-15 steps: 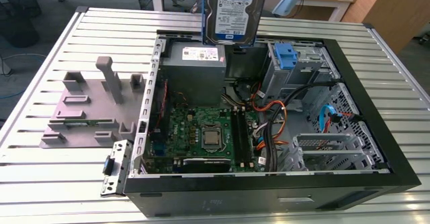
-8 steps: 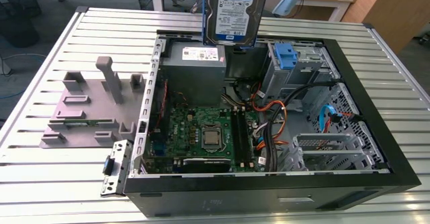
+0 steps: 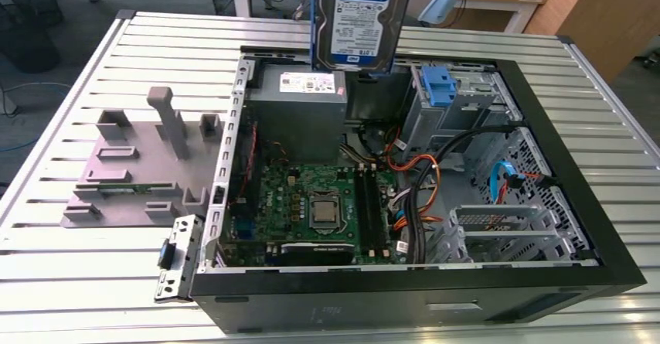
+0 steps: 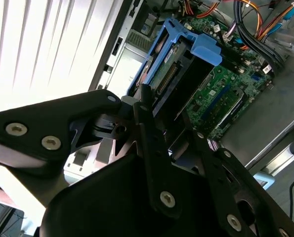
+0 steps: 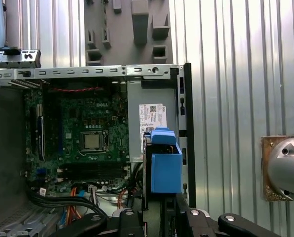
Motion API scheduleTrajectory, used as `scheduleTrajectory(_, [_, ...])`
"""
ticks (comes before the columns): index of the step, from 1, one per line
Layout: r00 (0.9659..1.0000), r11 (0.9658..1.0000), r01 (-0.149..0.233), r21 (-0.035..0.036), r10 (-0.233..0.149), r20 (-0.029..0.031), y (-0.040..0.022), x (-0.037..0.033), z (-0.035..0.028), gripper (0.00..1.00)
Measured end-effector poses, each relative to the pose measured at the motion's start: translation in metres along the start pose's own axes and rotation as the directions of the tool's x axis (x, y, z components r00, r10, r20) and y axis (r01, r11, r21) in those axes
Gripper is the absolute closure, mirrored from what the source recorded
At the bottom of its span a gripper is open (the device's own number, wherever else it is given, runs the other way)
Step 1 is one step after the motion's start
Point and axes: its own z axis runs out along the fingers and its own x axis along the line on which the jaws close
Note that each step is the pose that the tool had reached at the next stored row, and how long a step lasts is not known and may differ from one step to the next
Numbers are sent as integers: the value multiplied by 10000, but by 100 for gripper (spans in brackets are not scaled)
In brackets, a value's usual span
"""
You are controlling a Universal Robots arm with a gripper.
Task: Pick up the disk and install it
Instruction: 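Pick up the disk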
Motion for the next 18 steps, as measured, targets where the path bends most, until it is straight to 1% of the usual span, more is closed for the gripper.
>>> scheduleTrajectory(11, [10000,10000,0,0,0,-1,-5,93,-2,65])
scheduleTrajectory(18, [10000,10000,-1,0,1,-1,-8,141,-2,65])
